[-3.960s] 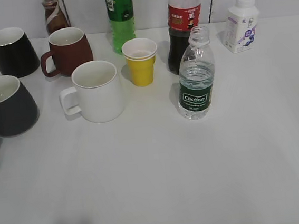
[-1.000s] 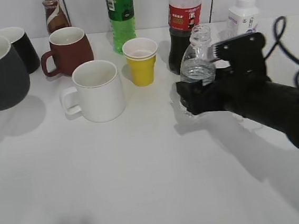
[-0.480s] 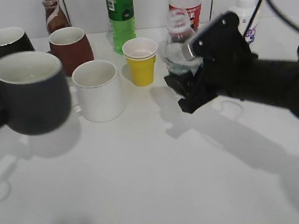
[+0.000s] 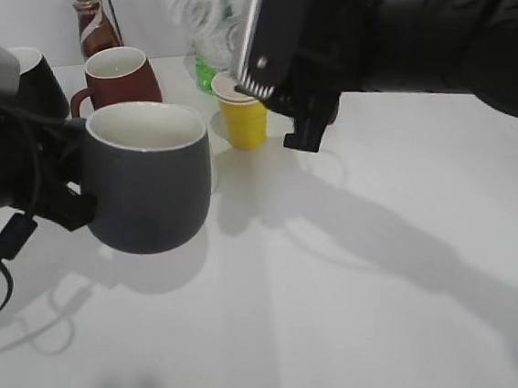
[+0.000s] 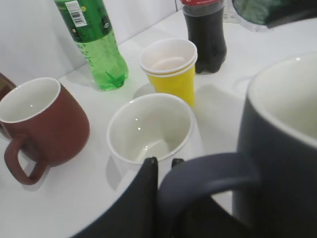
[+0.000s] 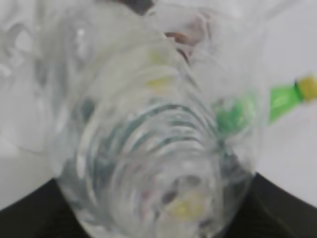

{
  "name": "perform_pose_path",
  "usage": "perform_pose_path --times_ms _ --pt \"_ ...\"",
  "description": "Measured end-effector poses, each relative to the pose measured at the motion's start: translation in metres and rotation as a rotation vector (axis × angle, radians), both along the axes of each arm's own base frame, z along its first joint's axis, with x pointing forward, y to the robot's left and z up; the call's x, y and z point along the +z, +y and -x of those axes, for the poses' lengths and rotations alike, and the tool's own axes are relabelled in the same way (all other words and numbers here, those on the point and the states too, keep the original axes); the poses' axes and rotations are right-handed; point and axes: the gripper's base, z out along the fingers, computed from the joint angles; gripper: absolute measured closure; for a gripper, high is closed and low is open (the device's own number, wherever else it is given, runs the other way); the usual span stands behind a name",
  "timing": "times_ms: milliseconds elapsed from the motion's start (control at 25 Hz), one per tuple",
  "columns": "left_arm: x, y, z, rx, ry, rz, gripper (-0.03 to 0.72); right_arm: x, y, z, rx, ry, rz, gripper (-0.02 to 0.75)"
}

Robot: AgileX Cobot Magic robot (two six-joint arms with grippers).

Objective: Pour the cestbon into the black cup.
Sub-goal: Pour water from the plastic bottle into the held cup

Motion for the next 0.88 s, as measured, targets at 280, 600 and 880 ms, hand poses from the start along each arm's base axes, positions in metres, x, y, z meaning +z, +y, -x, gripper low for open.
perform_pose_path --times_ms 280,600,880 --pt "0.002 -0.001 -0.001 0.002 0.002 -0.002 0.646 0.007 0.011 0.005 0.128 -0.206 0.182 0.278" --pt "0.006 -0.019 0.009 -0.103 -0.043 0.020 0.646 0.008 0.011 0.005 0.186 -0.330 0.305 0.278" --pt "0.006 -0.020 0.010 -0.107 -0.044 0.019 0.646 0.016 0.011 0.002 0.167 -0.473 0.329 0.278"
